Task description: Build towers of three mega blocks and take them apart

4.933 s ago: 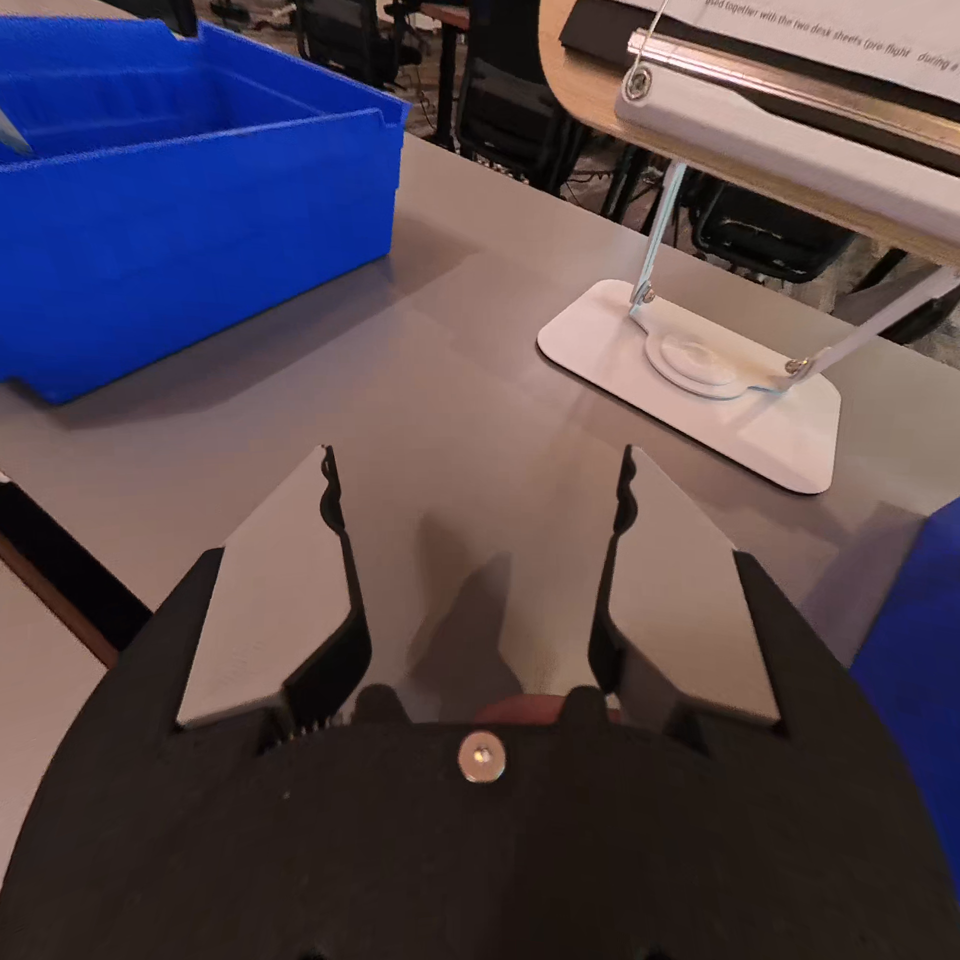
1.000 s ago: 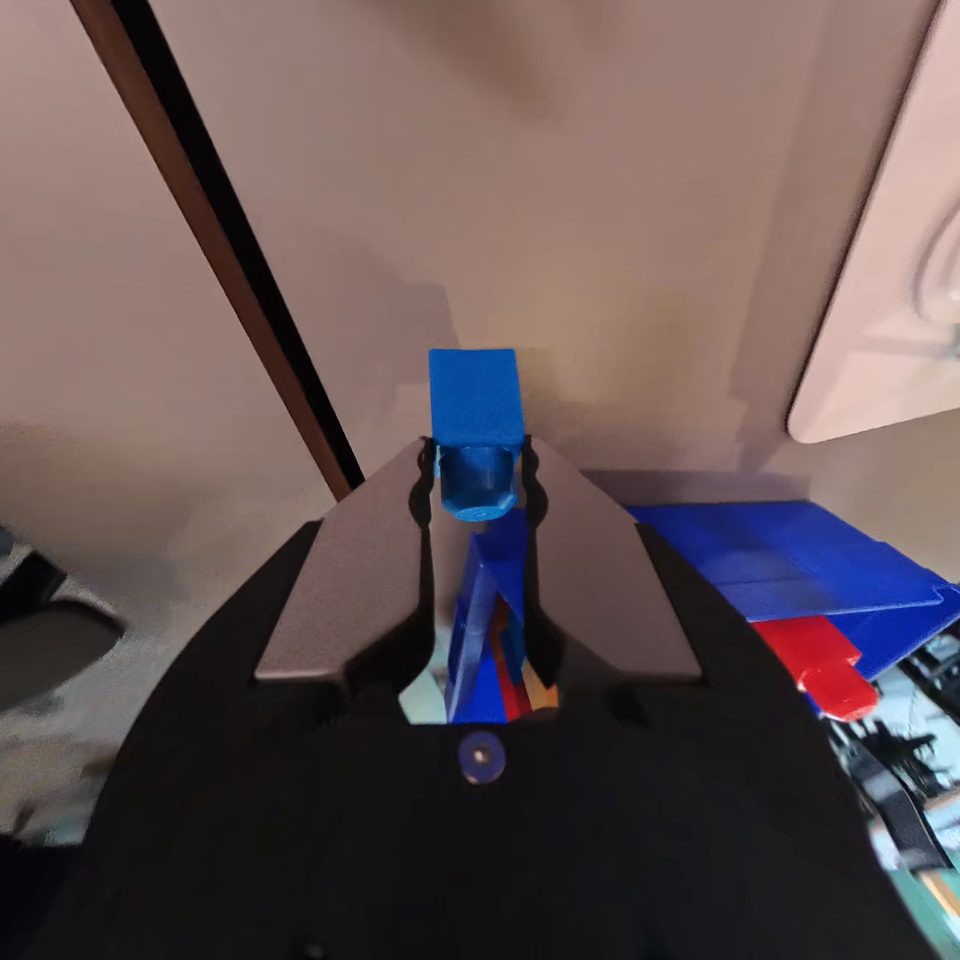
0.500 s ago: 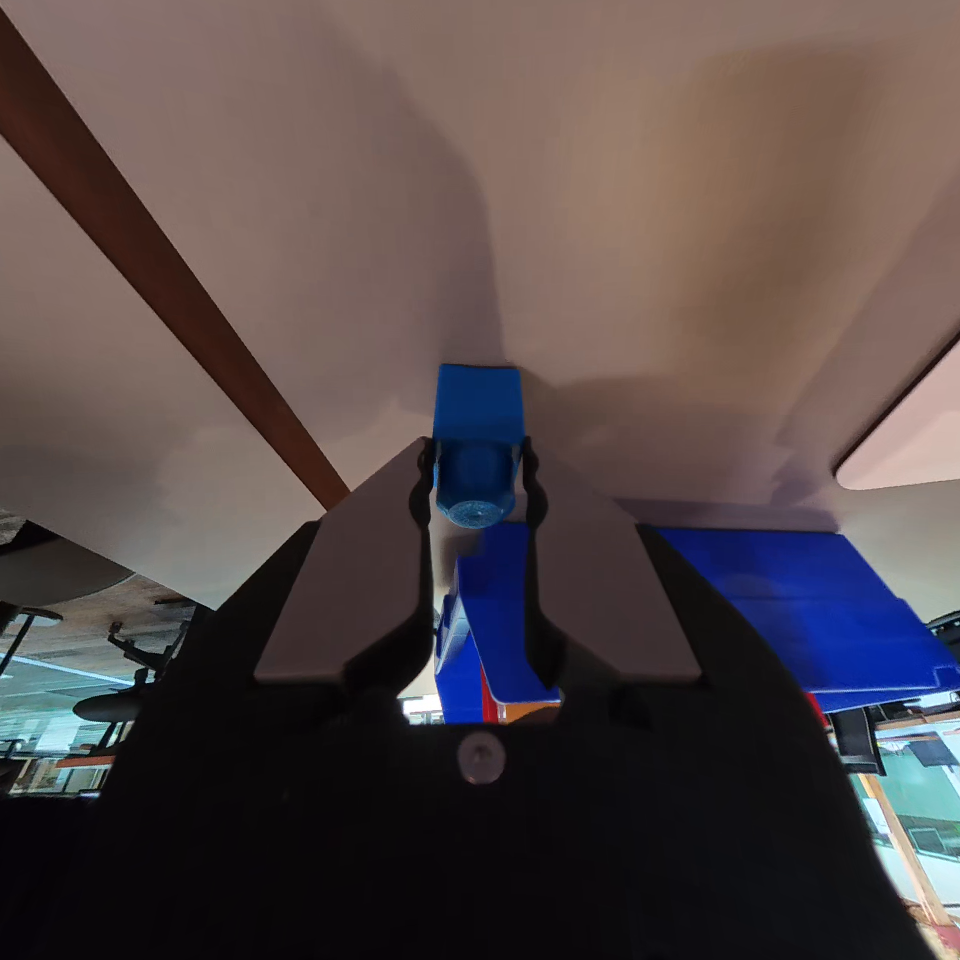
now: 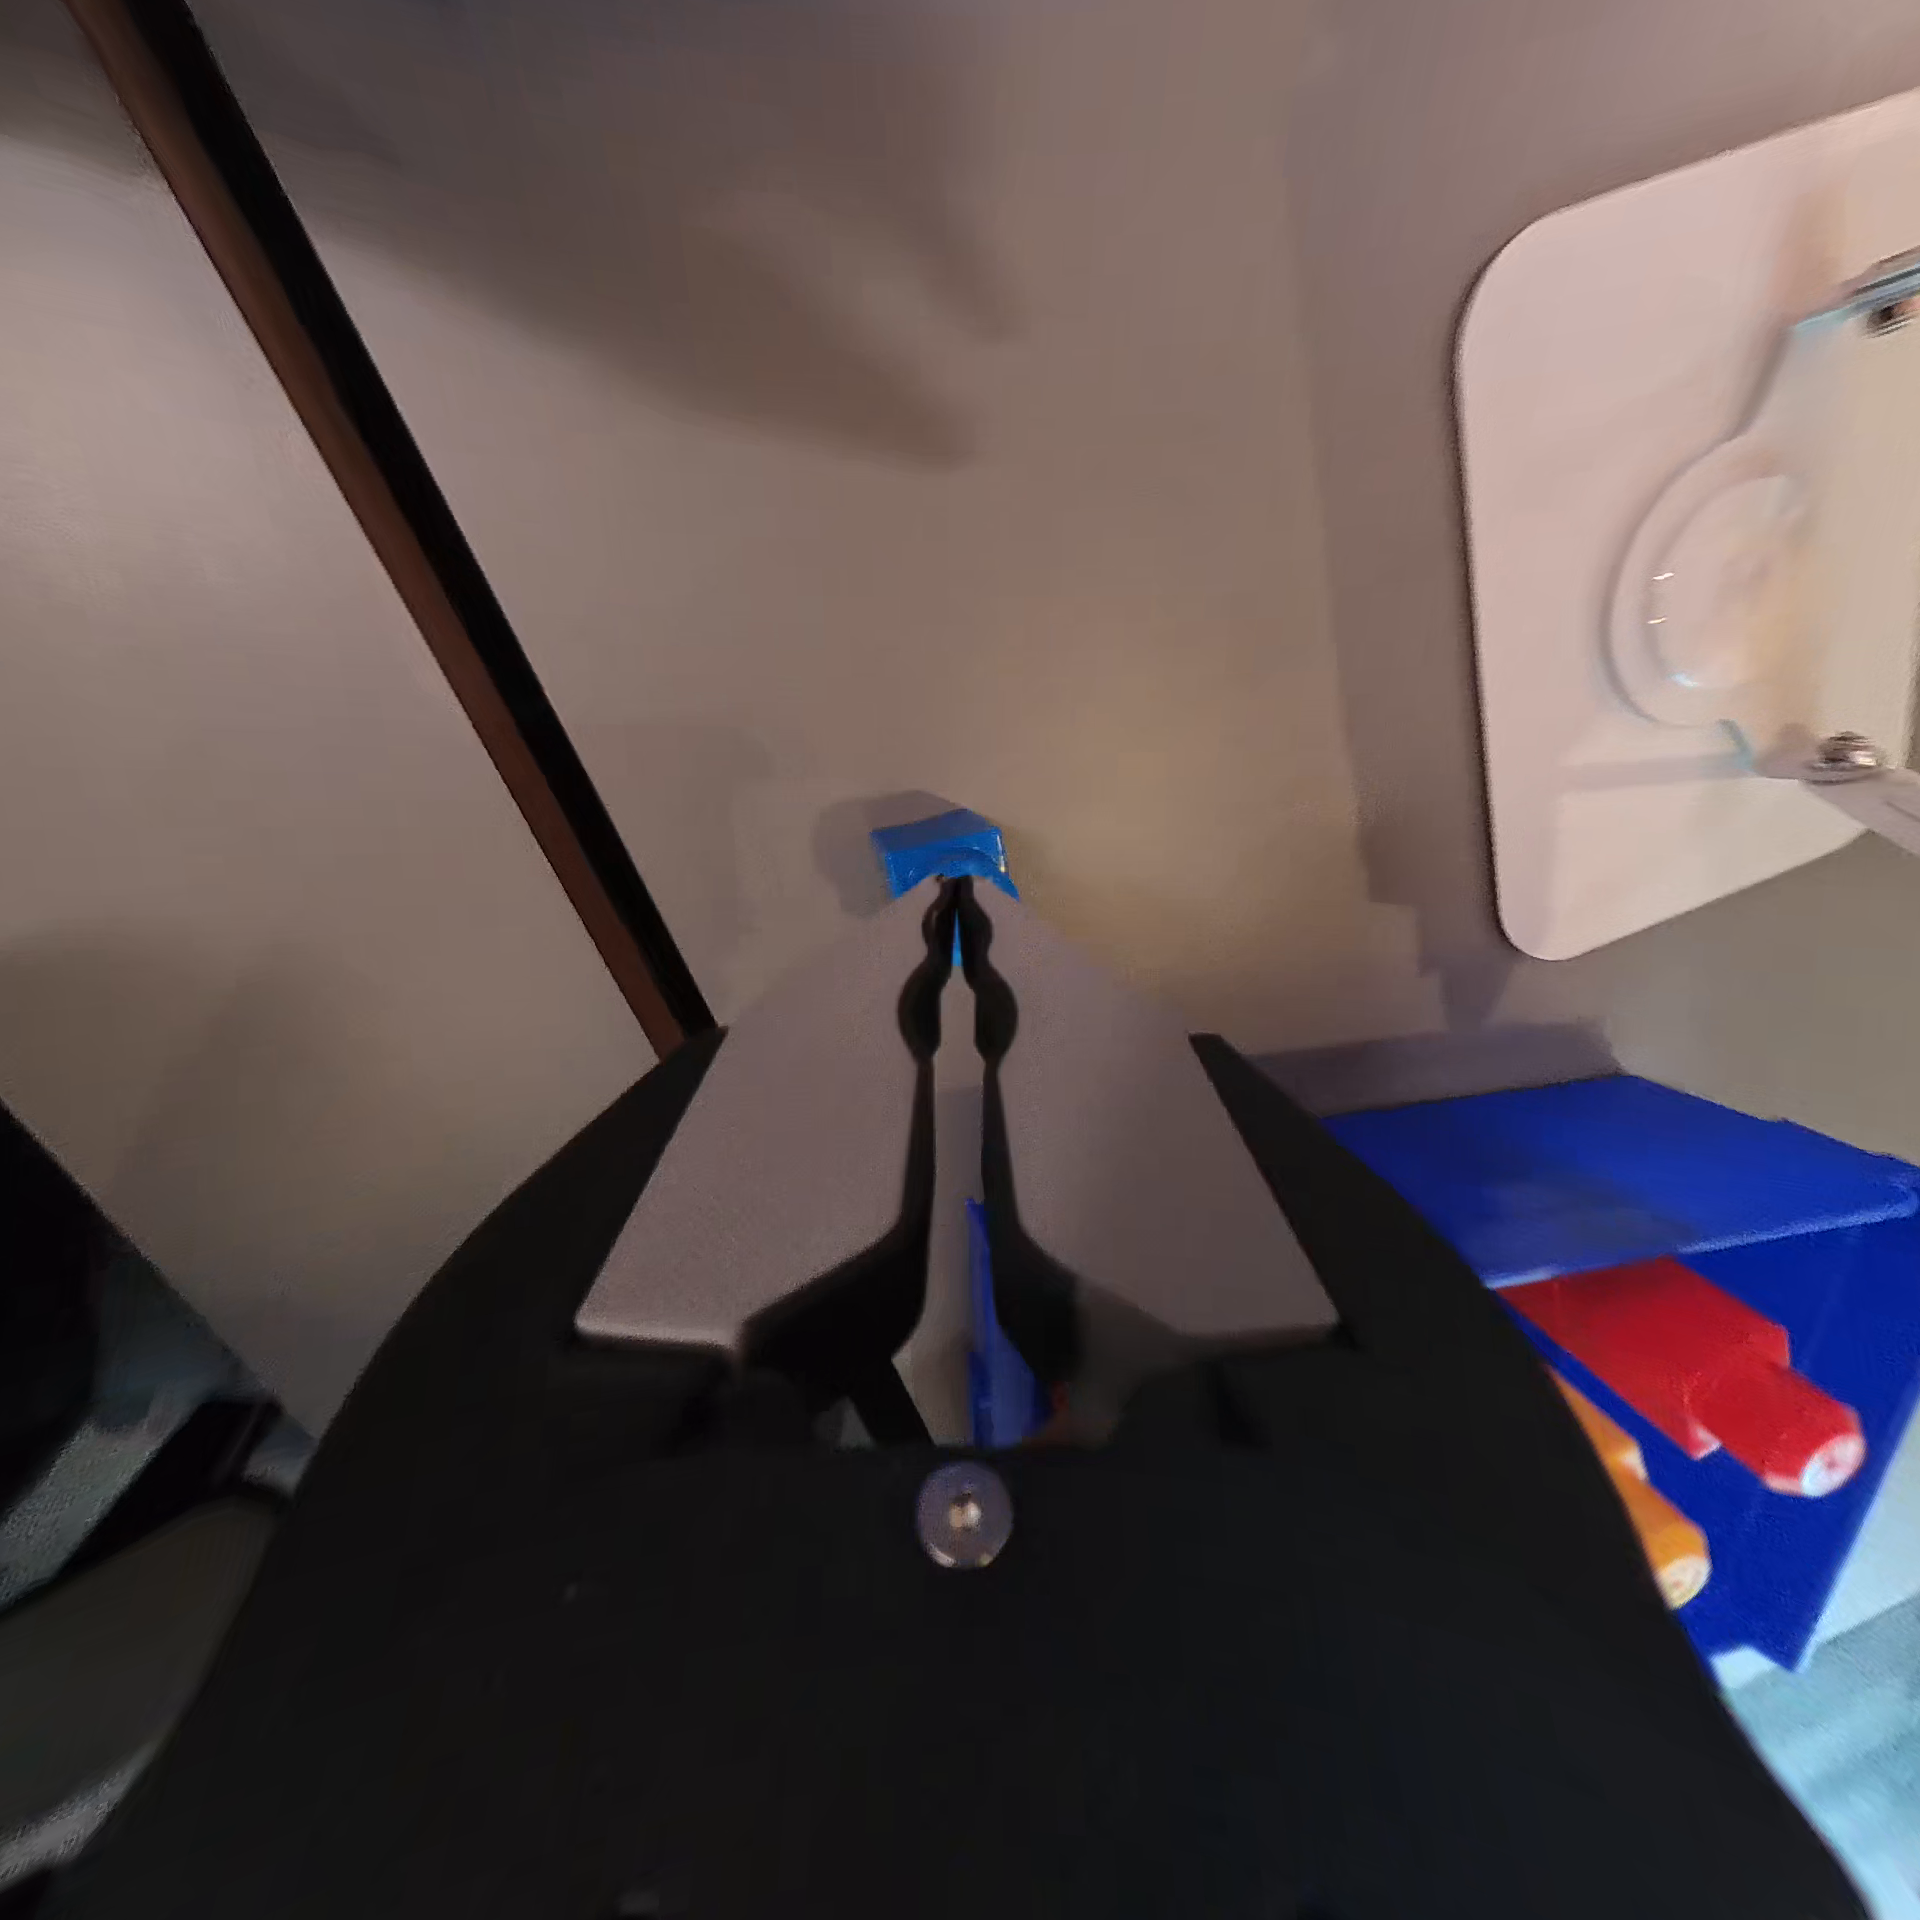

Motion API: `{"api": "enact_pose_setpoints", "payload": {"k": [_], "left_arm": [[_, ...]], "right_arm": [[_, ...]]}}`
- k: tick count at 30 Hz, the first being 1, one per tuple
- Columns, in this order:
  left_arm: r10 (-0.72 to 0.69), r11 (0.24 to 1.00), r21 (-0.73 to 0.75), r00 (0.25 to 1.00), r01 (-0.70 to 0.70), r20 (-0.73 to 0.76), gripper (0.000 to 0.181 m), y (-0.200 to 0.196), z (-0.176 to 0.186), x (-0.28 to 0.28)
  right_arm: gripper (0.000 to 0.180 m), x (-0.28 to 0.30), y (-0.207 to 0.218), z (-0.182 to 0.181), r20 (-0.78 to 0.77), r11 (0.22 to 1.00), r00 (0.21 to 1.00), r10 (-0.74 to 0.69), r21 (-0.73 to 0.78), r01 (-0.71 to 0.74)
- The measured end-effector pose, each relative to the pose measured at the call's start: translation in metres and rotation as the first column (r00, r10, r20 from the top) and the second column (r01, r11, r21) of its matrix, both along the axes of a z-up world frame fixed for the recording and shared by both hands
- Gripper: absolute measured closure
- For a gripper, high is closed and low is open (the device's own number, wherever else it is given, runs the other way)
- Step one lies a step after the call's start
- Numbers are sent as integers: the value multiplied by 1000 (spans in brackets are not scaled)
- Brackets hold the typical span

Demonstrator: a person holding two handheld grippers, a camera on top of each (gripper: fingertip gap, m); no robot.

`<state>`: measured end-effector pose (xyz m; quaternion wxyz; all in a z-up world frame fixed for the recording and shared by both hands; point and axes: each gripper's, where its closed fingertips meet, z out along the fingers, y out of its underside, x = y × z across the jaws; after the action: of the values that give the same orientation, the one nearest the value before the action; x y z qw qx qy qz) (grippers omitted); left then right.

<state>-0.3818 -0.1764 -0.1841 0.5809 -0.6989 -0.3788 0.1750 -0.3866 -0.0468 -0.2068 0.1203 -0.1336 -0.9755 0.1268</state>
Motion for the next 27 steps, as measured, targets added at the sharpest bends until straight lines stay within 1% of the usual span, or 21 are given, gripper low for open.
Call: {"api": "enact_pose_setpoints", "payload": {"k": [3, 4, 6, 7, 8, 10, 12, 14, 17, 20, 23, 25, 27], "left_arm": [[-11, 1000, 9, 1000, 11, -5, 158, 2, 2, 2], [-18, 1000, 7, 1000, 18, -6, 158, 3, 2, 3], [-26, 1000, 1, 1000, 26, -12, 158, 7, 1, 4], [-28, 1000, -5, 999, 28, -20, 158, 8, 2, 5], [-25, 1000, -10, 999, 25, -28, 158, 9, 2, 6], [-22, 1000, -10, 999, 22, -25, 158, 9, -2, 5], [-28, 1000, -2, 1000, 28, -9, 158, 11, -5, 5], [-30, 1000, -8, 1000, 30, -4, 158, 13, -8, 4], [-27, 999, -23, 1000, 27, -9, 158, 14, -10, 3], [-24, 999, -27, 1000, 24, -7, 158, 14, -11, 2], [-28, 999, -30, 1000, 28, 5, 157, 16, -15, 3], [-35, 999, -40, 999, 35, 8, 157, 18, -16, 4], [-73, 997, -22, 997, 73, 12, 156, 23, -14, 9]], "right_arm": [[180, 9, 8, 8, -53, 980, 988, -143, -151, 133], [180, 16, 3, 9, -55, 965, 987, -151, -223, 135], [180, 37, -13, 4, -31, 929, 993, -117, -356, 99], [180, 47, -14, -6, -6, 927, 994, -109, -362, 99], [180, 51, -10, -19, -1, 936, 993, -120, -334, 113], [180, 46, 4, -44, -33, 948, 983, -178, -273, 162], [180, 43, 15, -64, -5, 944, 972, -237, -237, 229], [180, 36, 20, -76, -13, 938, 962, -274, -225, 264], [180, 26, 14, -88, -3, 935, 960, -281, -228, 273], [180, 1, 8, -92, -43, 928, 949, -312, -227, 295], [180, -12, -8, -90, -28, 922, 952, -306, -257, 289], [180, -12, -28, -83, 3, 910, 961, -276, -321, 262], [180, -7, -59, -68, 24, 874, 979, -201, -447, 191]]}}
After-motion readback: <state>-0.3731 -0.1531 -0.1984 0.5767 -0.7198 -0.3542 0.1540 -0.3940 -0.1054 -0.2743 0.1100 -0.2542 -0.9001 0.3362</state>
